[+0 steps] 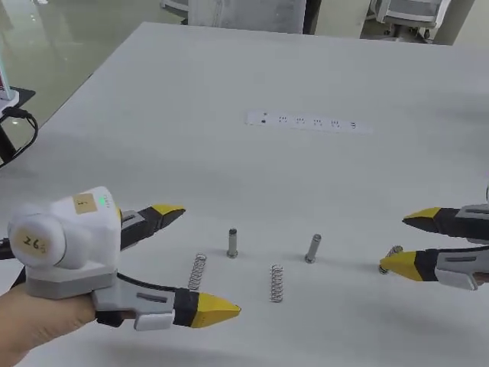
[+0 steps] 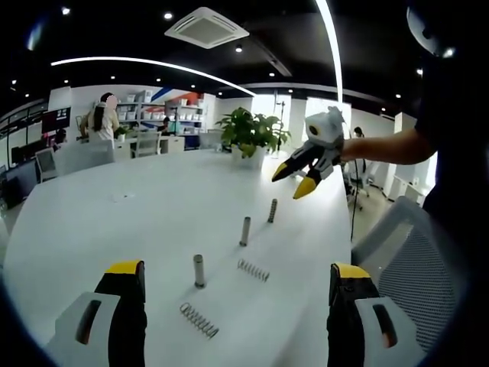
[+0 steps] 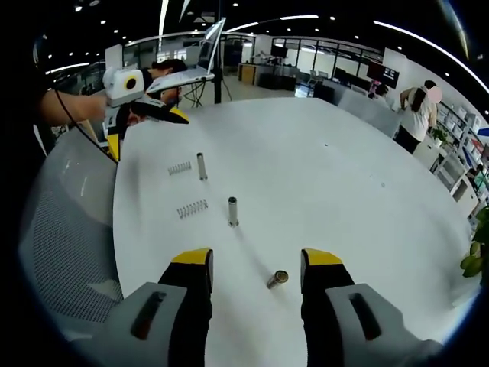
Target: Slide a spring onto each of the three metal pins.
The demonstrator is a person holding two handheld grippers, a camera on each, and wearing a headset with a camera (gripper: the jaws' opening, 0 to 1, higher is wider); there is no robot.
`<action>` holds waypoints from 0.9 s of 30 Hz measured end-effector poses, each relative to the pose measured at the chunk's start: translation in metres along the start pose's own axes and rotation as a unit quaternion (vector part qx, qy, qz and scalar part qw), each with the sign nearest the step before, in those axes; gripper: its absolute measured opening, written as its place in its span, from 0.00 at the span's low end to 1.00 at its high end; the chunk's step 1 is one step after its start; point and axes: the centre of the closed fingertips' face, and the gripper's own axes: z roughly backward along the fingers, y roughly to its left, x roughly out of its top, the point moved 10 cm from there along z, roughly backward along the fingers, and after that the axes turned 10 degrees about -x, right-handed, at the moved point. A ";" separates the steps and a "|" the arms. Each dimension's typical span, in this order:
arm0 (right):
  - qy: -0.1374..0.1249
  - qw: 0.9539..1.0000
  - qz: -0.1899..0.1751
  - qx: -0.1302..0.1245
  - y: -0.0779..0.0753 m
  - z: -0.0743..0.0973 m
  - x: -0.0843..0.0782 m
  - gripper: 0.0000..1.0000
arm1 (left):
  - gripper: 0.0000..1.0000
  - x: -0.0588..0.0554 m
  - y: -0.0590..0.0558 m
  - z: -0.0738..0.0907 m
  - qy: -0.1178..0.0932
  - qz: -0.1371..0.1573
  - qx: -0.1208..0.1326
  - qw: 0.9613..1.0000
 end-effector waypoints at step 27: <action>0.000 0.999 -0.042 0.003 0.025 0.015 -0.011 0.40 | 0.97 0.000 -0.002 0.005 0.002 0.005 0.011 1.000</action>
